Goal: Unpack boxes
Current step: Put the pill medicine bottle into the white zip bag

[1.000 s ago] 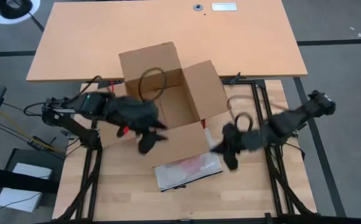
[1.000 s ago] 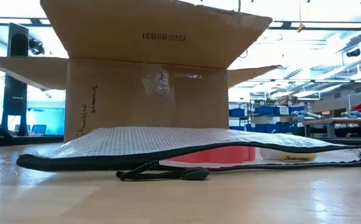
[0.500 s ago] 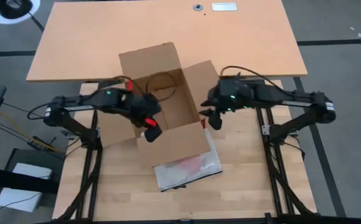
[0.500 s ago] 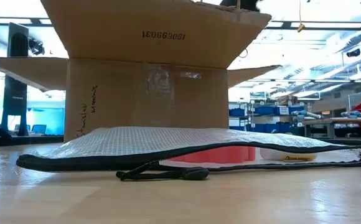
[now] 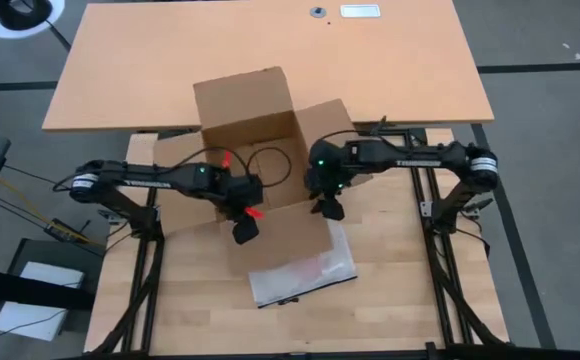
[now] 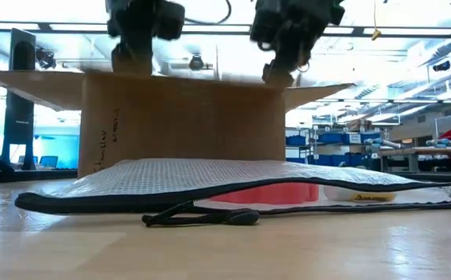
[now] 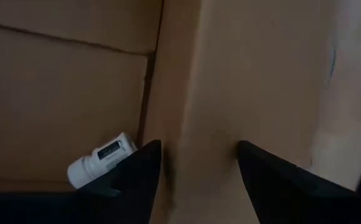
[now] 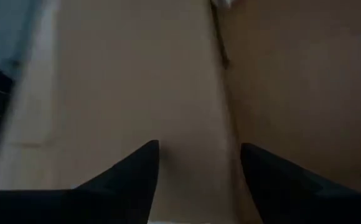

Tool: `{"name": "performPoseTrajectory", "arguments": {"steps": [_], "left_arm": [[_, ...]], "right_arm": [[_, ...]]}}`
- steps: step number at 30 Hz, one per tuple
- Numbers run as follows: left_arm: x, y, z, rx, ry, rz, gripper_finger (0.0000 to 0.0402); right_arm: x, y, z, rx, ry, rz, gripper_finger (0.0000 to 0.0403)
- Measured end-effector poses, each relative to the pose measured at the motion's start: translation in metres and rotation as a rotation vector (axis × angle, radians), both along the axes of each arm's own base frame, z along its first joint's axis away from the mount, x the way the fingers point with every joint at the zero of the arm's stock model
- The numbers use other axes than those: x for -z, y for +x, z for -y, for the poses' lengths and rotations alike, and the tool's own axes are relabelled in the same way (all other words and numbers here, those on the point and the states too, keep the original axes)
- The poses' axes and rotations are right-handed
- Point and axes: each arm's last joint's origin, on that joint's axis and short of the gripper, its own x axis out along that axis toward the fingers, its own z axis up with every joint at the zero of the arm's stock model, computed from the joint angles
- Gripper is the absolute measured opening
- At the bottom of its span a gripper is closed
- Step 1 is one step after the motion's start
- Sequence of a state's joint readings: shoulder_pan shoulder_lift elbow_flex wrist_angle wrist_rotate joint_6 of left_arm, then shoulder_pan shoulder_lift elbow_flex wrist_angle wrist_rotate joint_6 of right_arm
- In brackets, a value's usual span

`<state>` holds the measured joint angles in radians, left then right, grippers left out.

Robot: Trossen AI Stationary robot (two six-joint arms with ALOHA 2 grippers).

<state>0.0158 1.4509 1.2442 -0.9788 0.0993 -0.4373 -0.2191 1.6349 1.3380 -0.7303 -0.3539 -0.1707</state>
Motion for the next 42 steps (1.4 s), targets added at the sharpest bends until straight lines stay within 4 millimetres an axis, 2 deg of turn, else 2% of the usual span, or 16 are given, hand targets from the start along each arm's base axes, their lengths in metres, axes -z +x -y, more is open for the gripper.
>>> {"name": "performPoseTrajectory", "arguments": {"steps": [4,7,9,12,15,17,23,28,33,36,42], "left_arm": [[0.020,-0.001,0.000,0.005,0.012,-0.003,0.0219],[0.031,-0.002,0.000,-0.001,0.030,-0.013,0.0195],[0.033,-0.003,0.000,0.001,0.039,-0.017,0.0161],[0.030,-0.003,-0.001,0.002,0.049,-0.022,0.0087],[0.014,-0.002,-0.001,0.003,0.051,-0.030,0.0022],[-0.003,-0.002,0.000,0.011,0.025,-0.018,0.0019],[-0.063,-0.007,-0.007,0.053,-0.209,0.042,0.0033],[-0.104,-0.016,-0.022,0.040,-0.229,0.128,0.0028],[-0.138,-0.026,-0.036,0.032,-0.239,0.246,0.0028],[-0.150,-0.031,-0.040,0.025,-0.226,0.285,0.0028],[-0.146,-0.030,-0.041,0.017,-0.209,0.261,0.0027]], "right_arm": [[0.012,0.008,0.001,-0.003,-0.020,-0.028,0.0216],[0.017,0.011,0.002,-0.013,-0.026,-0.039,0.0203],[0.018,0.011,0.002,-0.026,-0.039,-0.038,0.0182],[0.015,0.010,0.003,-0.011,-0.057,-0.042,0.0121],[0.000,0.010,0.004,0.056,-0.039,-0.039,0.0043],[-0.014,0.008,0.007,0.065,0.005,-0.039,0.0016],[-0.066,0.000,0.011,0.106,0.187,-0.045,0.0030],[-0.106,-0.011,0.017,0.112,0.252,-0.012,0.0013],[-0.139,-0.023,0.024,0.123,0.270,0.045,0.0015],[-0.150,-0.028,0.026,0.128,0.259,0.072,0.0015],[-0.147,-0.027,0.025,0.124,0.258,0.056,0.0014]]}}
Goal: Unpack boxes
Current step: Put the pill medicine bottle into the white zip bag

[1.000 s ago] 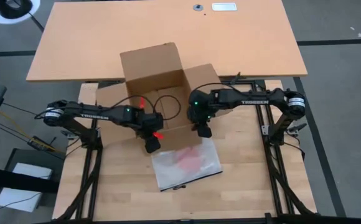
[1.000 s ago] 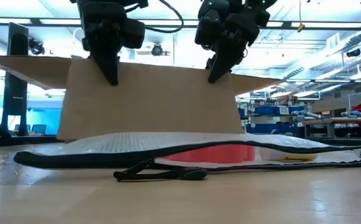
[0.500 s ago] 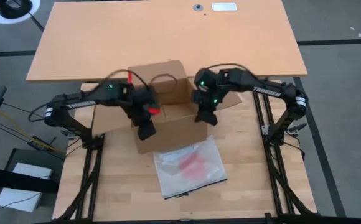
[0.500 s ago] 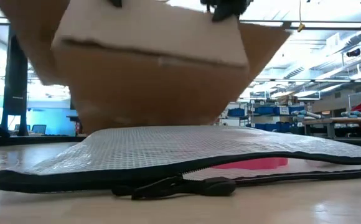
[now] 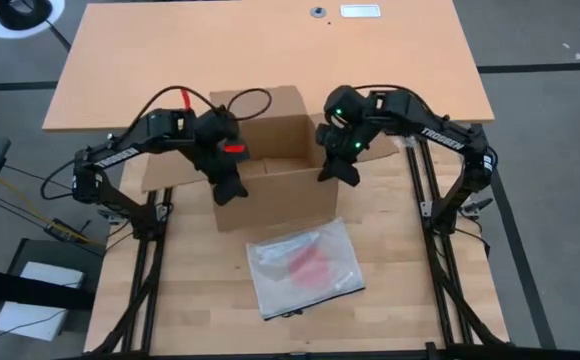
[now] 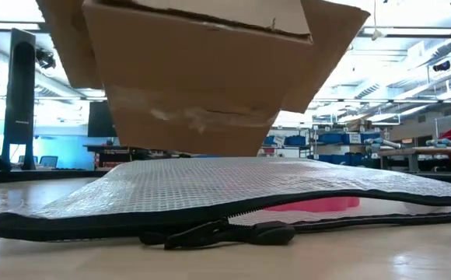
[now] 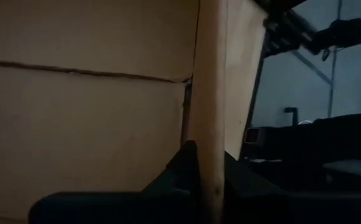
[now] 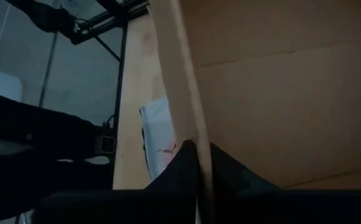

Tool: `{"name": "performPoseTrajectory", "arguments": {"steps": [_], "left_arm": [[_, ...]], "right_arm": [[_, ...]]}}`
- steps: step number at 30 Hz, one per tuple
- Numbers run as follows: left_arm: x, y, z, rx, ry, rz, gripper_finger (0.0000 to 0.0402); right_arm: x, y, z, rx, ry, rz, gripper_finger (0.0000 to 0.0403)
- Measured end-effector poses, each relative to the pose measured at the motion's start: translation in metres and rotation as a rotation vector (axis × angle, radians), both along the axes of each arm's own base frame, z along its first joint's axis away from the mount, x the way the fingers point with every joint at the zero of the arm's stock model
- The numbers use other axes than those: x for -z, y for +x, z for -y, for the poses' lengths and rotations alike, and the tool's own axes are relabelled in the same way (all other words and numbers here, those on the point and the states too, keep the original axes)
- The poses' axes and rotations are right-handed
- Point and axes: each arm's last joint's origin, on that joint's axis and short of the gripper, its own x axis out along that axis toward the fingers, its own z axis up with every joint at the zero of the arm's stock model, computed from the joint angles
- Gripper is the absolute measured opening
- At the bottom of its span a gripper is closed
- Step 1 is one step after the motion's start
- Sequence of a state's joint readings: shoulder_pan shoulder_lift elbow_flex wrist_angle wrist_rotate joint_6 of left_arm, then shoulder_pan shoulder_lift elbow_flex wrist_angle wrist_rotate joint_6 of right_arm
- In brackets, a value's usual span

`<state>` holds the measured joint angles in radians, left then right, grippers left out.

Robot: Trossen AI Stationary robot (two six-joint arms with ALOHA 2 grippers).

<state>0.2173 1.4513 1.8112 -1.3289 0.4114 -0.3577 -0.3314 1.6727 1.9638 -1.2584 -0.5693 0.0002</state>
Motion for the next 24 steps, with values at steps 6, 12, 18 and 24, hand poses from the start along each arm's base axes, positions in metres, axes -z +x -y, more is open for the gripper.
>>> {"name": "performPoseTrajectory", "arguments": {"steps": [6,12,18,24], "left_arm": [[0.037,0.009,0.007,-0.042,0.182,-0.156,0.0027],[0.083,0.020,0.019,-0.022,0.341,-0.247,0.0028],[0.126,0.024,0.025,-0.029,0.239,-0.306,0.0053],[0.141,0.027,0.028,0.021,0.096,-0.275,0.0110]], "right_arm": [[0.034,0.014,-0.008,0.008,-0.116,-0.080,0.0014],[0.079,0.030,-0.020,0.031,-0.290,-0.139,0.0014],[0.110,0.035,-0.030,0.040,-0.252,-0.166,0.0025],[0.125,0.033,-0.034,0.077,-0.214,-0.223,0.0070]]}}
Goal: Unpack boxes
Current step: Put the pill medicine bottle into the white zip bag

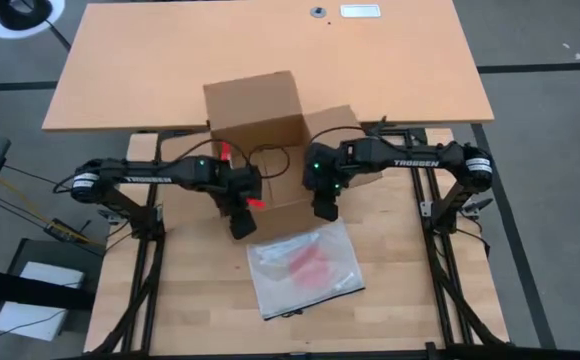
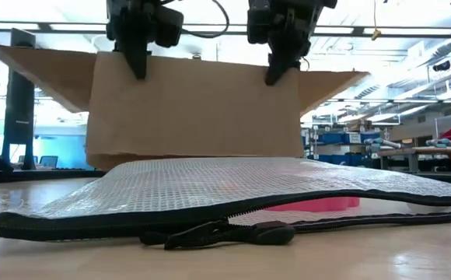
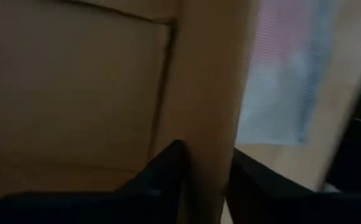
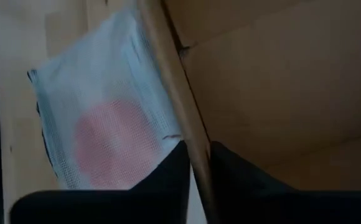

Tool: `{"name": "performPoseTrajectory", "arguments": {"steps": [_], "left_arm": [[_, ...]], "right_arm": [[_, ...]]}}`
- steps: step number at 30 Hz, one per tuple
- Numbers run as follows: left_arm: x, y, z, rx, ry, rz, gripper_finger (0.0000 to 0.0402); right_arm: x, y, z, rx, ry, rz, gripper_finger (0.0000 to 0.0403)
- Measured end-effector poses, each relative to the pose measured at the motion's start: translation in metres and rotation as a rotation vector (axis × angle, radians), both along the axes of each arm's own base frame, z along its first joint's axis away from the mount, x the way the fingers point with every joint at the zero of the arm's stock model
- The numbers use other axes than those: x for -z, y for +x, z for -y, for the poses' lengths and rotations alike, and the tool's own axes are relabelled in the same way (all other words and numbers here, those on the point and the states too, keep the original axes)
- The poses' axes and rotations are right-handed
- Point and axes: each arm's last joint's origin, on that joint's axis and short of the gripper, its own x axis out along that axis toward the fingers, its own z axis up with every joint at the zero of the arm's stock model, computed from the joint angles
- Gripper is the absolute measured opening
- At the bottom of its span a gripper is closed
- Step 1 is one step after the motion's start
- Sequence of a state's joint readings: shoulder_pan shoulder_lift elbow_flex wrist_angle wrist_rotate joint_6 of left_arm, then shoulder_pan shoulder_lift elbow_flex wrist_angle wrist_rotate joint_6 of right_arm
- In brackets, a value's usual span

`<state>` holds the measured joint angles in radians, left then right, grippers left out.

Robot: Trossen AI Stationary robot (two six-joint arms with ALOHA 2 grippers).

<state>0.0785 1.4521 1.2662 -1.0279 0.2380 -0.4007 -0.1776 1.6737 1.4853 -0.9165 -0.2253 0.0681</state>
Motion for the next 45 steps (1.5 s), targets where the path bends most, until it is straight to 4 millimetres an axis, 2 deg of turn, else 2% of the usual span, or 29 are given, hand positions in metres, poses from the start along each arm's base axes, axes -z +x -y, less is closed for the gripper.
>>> {"name": "performPoseTrajectory", "arguments": {"steps": [3,6,9,12,14,17,23,27,32,36,40,45], "left_arm": [[-0.008,0.001,-0.002,0.019,-0.110,0.022,0.0137],[-0.032,0.002,-0.003,0.043,-0.160,0.085,0.0152],[-0.061,0.005,-0.003,0.065,-0.125,0.194,0.0154],[-0.084,0.006,-0.006,0.043,-0.037,0.278,0.0155],[-0.088,0.005,-0.008,-0.001,0.040,0.276,0.0155],[-0.085,0.004,-0.011,-0.048,0.122,0.235,0.0155],[-0.081,-0.002,-0.025,-0.225,0.306,0.152,0.0155],[-0.064,0.001,-0.042,-0.244,0.319,-0.004,0.0155],[-0.024,0.011,-0.069,-0.139,0.316,-0.294,0.0152],[0.014,0.020,-0.089,-0.004,0.259,-0.521,0.0152],[0.048,0.028,-0.098,0.078,0.187,-0.706,0.0152],[0.086,0.043,-0.102,0.204,0.204,-0.816,0.0152]], "right_arm": [[-0.007,-0.002,0.001,0.018,0.005,-0.008,0.0109],[-0.029,-0.009,0.003,0.027,0.001,0.005,0.0153],[-0.052,-0.012,0.003,0.024,-0.014,0.064,0.0200],[-0.066,-0.012,0.004,0.003,-0.061,0.112,0.0240],[-0.069,-0.012,0.006,-0.003,-0.074,0.131,0.0261],[-0.065,-0.009,0.008,-0.005,-0.077,0.128,0.0282],[-0.051,-0.004,0.013,0.015,-0.074,0.131,0.0284],[-0.043,-0.001,0.019,0.034,-0.082,0.149,0.0277],[-0.026,0.000,0.027,0.080,-0.094,0.146,0.0269],[-0.005,-0.002,0.035,0.136,-0.071,0.114,0.0263],[0.014,-0.006,0.039,0.178,-0.048,0.080,0.0254],[0.034,-0.010,0.037,0.187,-0.032,0.039,0.0240]]}}
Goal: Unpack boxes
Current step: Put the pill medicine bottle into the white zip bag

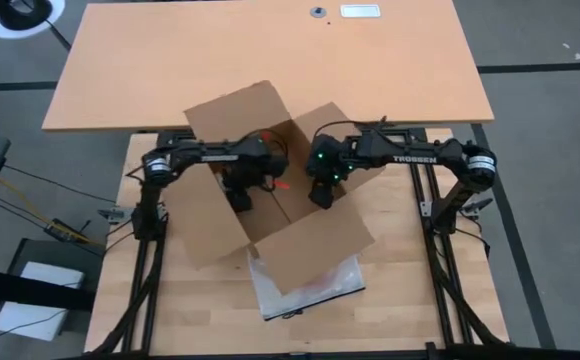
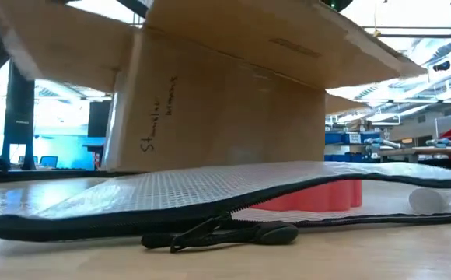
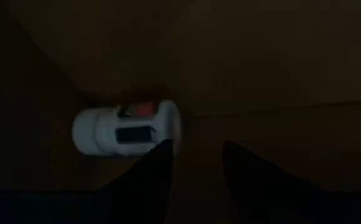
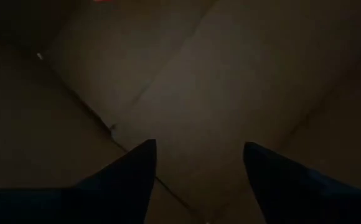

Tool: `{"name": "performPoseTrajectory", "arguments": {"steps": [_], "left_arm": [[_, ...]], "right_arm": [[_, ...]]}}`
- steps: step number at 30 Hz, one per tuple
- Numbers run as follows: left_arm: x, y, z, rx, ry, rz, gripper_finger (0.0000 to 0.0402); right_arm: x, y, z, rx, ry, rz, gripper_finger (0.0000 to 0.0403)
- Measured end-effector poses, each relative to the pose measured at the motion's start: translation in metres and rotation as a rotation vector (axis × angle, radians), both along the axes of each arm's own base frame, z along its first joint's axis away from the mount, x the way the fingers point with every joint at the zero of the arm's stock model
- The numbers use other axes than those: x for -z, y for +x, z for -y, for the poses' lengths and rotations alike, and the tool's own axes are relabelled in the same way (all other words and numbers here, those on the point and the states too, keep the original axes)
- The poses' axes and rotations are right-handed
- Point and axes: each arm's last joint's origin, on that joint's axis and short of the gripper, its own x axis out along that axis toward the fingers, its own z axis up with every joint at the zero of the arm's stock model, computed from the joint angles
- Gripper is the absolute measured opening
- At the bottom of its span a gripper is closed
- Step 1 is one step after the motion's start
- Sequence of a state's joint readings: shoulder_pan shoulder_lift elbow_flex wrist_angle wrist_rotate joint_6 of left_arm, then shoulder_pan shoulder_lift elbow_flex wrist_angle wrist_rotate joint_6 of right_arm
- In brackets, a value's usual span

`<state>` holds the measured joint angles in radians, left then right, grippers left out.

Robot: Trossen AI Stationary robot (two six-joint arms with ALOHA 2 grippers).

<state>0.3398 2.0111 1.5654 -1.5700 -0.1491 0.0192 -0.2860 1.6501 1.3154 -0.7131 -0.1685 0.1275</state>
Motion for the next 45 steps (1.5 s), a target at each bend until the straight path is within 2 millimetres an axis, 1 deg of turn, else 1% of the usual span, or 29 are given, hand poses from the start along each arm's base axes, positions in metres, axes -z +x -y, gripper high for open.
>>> {"name": "performPoseTrajectory", "arguments": {"steps": [3,6,8,11,14,17,19,21,22,26,28,30,32,34,39,43,45], "left_arm": [[0.019,0.005,-0.005,0.066,0.085,-0.094,0.0152],[0.030,0.006,-0.009,0.127,0.082,-0.140,0.0152],[0.034,0.007,-0.010,0.163,0.063,-0.155,0.0152],[0.034,0.007,-0.011,0.214,0.089,-0.180,0.0152],[0.033,0.006,-0.012,0.215,0.118,-0.191,0.0152],[0.035,0.008,-0.018,0.173,0.155,-0.137,0.0152],[0.039,0.015,-0.021,0.119,0.162,-0.034,0.0151],[0.034,0.018,-0.022,0.062,0.167,0.059,0.0151],[0.027,0.020,-0.021,0.038,0.188,0.105,0.0151],[-0.015,0.013,-0.017,-0.015,0.296,0.261,0.0151],[-0.031,0.005,-0.015,-0.009,0.329,0.255,0.0151],[-0.036,-0.007,-0.015,-0.006,0.305,0.164,0.0151],[-0.031,-0.018,-0.016,-0.008,0.262,0.051,0.0150],[-0.023,-0.027,-0.017,-0.008,0.239,-0.024,0.0145],[0.006,-0.045,-0.013,-0.023,0.190,-0.133,0.0127],[0.027,-0.056,-0.010,-0.009,0.203,-0.181,0.0119],[0.038,-0.054,-0.010,-0.012,0.171,-0.134,0.0119]], "right_arm": [[0.005,-0.001,-0.002,0.002,-0.001,0.001,0.0233],[0.006,0.000,-0.004,-0.005,-0.008,0.011,0.0227],[0.006,0.002,-0.005,-0.005,-0.010,0.027,0.0223],[0.005,0.005,-0.005,-0.007,-0.010,0.054,0.0220],[0.005,0.006,-0.005,-0.006,-0.011,0.064,0.0219],[0.005,0.006,-0.005,-0.005,-0.011,0.065,0.0219],[0.005,0.006,-0.005,-0.005,-0.011,0.066,0.0219],[0.005,0.006,-0.005,-0.005,-0.011,0.067,0.0218],[0.005,0.006,-0.005,-0.005,-0.011,0.067,0.0217],[0.005,0.006,-0.005,-0.005,-0.012,0.068,0.0213],[0.005,0.007,-0.004,-0.005,-0.013,0.074,0.0212],[0.005,0.007,-0.004,-0.005,-0.016,0.084,0.0212],[0.004,0.009,-0.004,-0.005,-0.020,0.096,0.0212],[0.004,0.009,-0.004,-0.007,-0.022,0.101,0.0211],[0.002,0.012,-0.003,-0.016,-0.029,0.133,0.0207],[0.000,0.013,-0.004,-0.019,-0.031,0.152,0.0204],[0.000,0.013,-0.004,-0.016,-0.031,0.156,0.0203]]}}
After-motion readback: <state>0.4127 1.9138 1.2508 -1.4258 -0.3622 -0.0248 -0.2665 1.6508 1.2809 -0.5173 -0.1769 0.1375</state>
